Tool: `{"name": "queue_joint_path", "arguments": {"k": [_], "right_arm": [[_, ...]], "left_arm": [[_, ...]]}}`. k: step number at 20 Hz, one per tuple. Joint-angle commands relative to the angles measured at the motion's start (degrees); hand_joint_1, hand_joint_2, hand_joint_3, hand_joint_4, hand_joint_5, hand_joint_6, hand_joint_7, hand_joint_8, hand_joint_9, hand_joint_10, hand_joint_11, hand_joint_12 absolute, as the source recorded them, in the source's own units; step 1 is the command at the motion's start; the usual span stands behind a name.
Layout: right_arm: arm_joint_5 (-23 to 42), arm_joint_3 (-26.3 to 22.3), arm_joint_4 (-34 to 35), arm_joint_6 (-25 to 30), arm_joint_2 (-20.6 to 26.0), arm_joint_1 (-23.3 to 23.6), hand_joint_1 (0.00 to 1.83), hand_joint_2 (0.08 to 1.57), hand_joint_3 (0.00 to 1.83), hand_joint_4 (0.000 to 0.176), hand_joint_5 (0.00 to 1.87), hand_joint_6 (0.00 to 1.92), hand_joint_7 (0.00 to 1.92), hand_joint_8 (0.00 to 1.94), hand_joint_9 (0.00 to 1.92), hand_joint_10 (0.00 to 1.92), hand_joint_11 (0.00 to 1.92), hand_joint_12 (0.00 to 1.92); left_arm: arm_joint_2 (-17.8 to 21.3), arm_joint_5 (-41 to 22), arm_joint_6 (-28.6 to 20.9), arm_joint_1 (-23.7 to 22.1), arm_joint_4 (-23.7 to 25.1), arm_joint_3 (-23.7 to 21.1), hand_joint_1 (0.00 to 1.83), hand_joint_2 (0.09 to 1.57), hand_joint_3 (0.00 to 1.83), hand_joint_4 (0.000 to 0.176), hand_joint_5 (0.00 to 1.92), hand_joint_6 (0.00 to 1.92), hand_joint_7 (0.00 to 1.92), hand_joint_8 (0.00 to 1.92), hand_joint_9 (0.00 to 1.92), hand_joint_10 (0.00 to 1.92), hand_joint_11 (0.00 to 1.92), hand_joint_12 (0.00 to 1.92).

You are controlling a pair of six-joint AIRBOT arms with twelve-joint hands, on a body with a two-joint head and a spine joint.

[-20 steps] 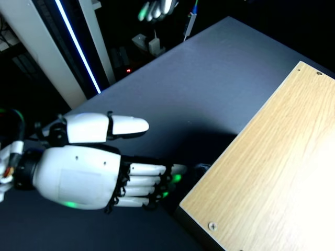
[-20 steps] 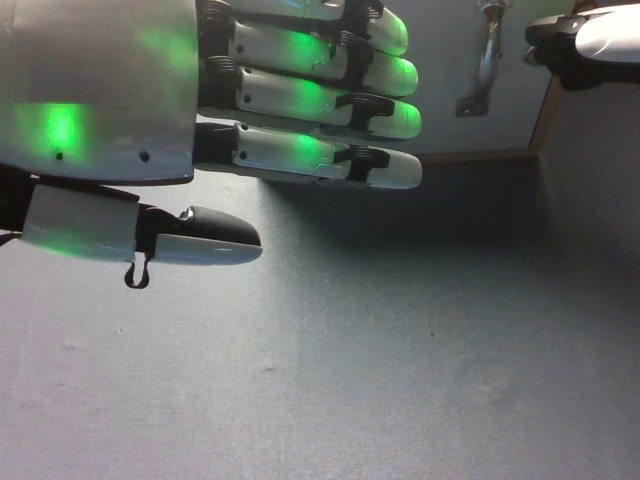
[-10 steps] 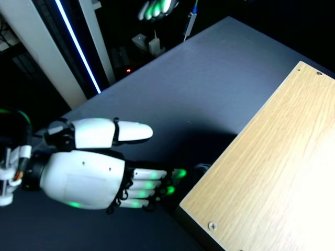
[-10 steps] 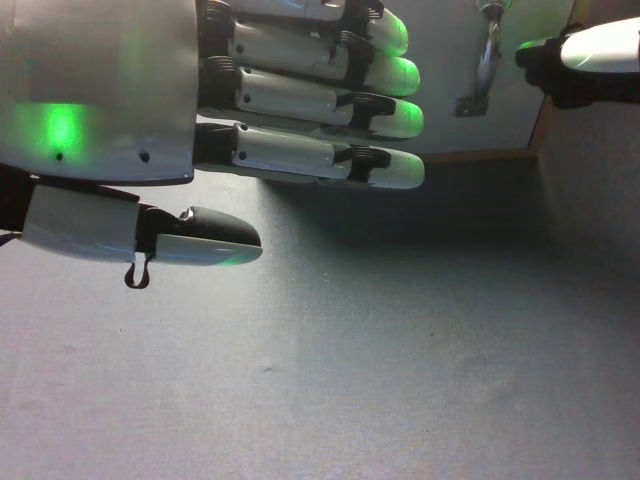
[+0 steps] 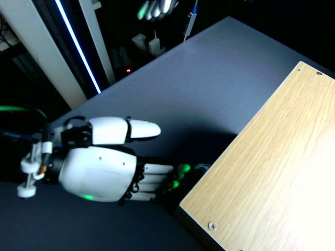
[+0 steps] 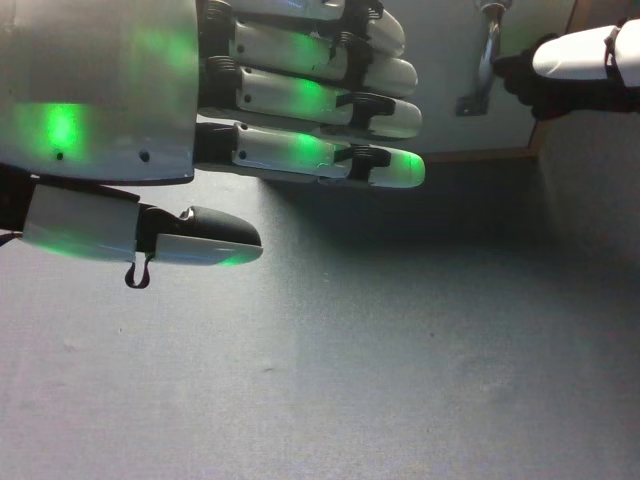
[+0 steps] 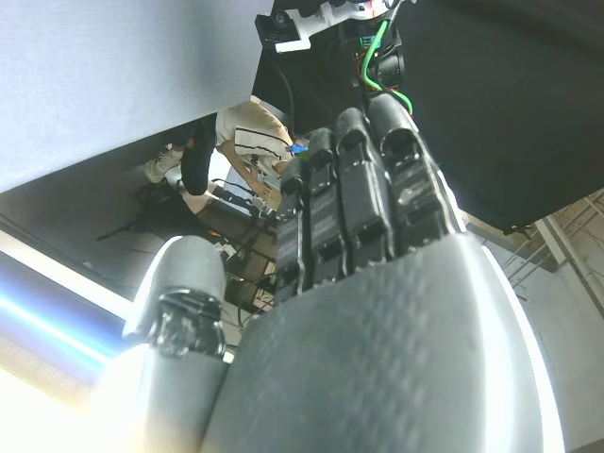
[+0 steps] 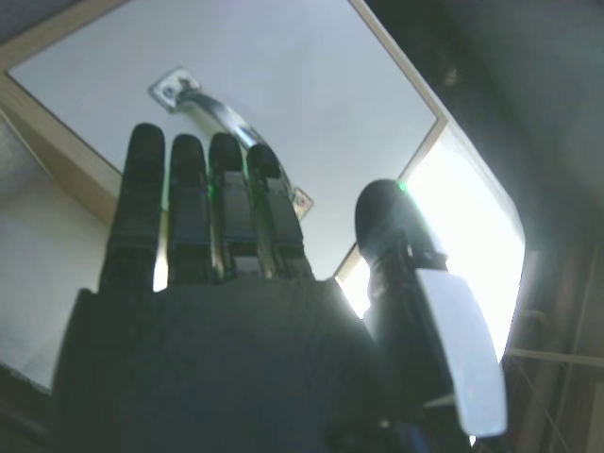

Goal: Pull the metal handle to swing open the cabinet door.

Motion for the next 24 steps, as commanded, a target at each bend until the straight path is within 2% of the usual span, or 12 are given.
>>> {"name": "queue_joint_path", "arguments": {"k": [1, 4, 6, 9, 13, 17, 19, 22, 24], "right_arm": [[1.82, 0.64, 2.75, 0.73, 0.11, 1.1, 0.0, 1.39, 0.0, 0.0, 0.16, 0.0, 0.17, 0.0, 0.14, 0.0, 0.0, 0.46], [0.67, 1.49, 2.76, 0.73, -0.65, 1.67, 0.0, 1.39, 0.0, 0.0, 0.15, 0.0, 0.16, 0.0, 0.14, 0.0, 0.0, 0.44], [0.18, 2.36, 2.76, 0.73, -1.2, 1.93, 0.0, 1.4, 0.0, 0.0, 0.15, 0.0, 0.17, 0.0, 0.15, 0.0, 0.0, 0.49], [0.08, 2.77, 2.98, 0.73, -1.24, 1.94, 0.0, 1.4, 0.0, 0.0, 0.15, 0.0, 0.18, 0.0, 0.16, 0.0, 0.0, 0.52], [2.09, 0.75, 3.05, 0.73, 1.47, 1.39, 0.0, 1.41, 0.01, 0.0, 0.17, 0.0, 0.18, 0.0, 0.16, 0.0, 0.0, 0.48], [6.21, -0.85, 3.02, 0.73, 3.57, 0.28, 0.0, 1.41, 0.0, 0.0, 0.14, 0.0, 0.18, 0.0, 0.16, 0.0, 0.0, 0.5], [7.97, -1.05, 3.02, 0.73, 4.36, -0.17, 0.0, 1.4, 0.0, 0.0, 0.14, 0.0, 0.17, 0.0, 0.15, 0.0, 0.0, 0.44], [8.2, -1.18, 3.0, 0.73, 4.73, -0.31, 0.0, 1.4, 0.0, 0.0, 0.13, 0.0, 0.17, 0.0, 0.14, 0.0, 0.0, 0.41], [8.17, -1.05, 2.93, 0.73, 4.67, -0.31, 0.0, 1.4, 0.0, 0.0, 0.15, 0.01, 0.18, 0.0, 0.14, 0.0, 0.0, 0.45]], "left_arm": [[0.43, -1.11, 0.26, -0.57, -5.66, -0.15, 0.0, 1.57, 0.06, 0.0, 0.25, 0.0, 0.28, 0.0, 0.26, 0.0, 0.0, 0.6], [0.43, -1.11, 0.26, -0.57, -5.66, -0.15, 0.0, 1.57, 0.05, 0.0, 0.28, 0.01, 0.3, 0.0, 0.27, 0.0, 0.0, 0.55], [0.43, -1.11, 0.26, -0.57, -5.66, -0.15, 0.0, 1.57, 0.01, 0.0, 0.29, 0.0, 0.31, 0.0, 0.29, 0.0, 0.0, 0.68], [0.43, -1.11, 0.26, -0.57, -5.66, -0.15, 0.0, 1.57, 0.02, 0.0, 0.26, 0.0, 0.31, 0.0, 0.28, 0.0, 0.0, 0.66], [0.43, -1.11, 0.26, -0.57, -5.66, -0.15, 0.0, 1.57, 0.01, 0.0, 0.25, 0.0, 0.29, 0.0, 0.28, 0.0, 0.0, 0.74], [0.43, -1.11, 0.26, -0.57, -5.66, -0.15, 0.0, 1.57, 0.06, 0.0, 0.28, 0.0, 0.29, 0.0, 0.27, 0.0, 0.0, 0.64], [0.43, -1.11, 0.26, -0.57, -5.66, -0.15, 0.0, 1.57, 0.06, 0.0, 0.24, 0.0, 0.27, 0.0, 0.24, 0.0, 0.0, 0.55], [0.43, -1.11, 0.26, -0.57, -5.66, -0.15, 0.0, 1.57, 0.05, 0.0, 0.24, 0.0, 0.28, 0.0, 0.25, 0.0, 0.0, 0.52], [0.43, -1.11, 0.26, -0.57, -5.66, -0.15, 0.0, 1.57, 0.03, 0.0, 0.25, 0.0, 0.27, 0.0, 0.24, 0.0, 0.0, 0.49]]}}
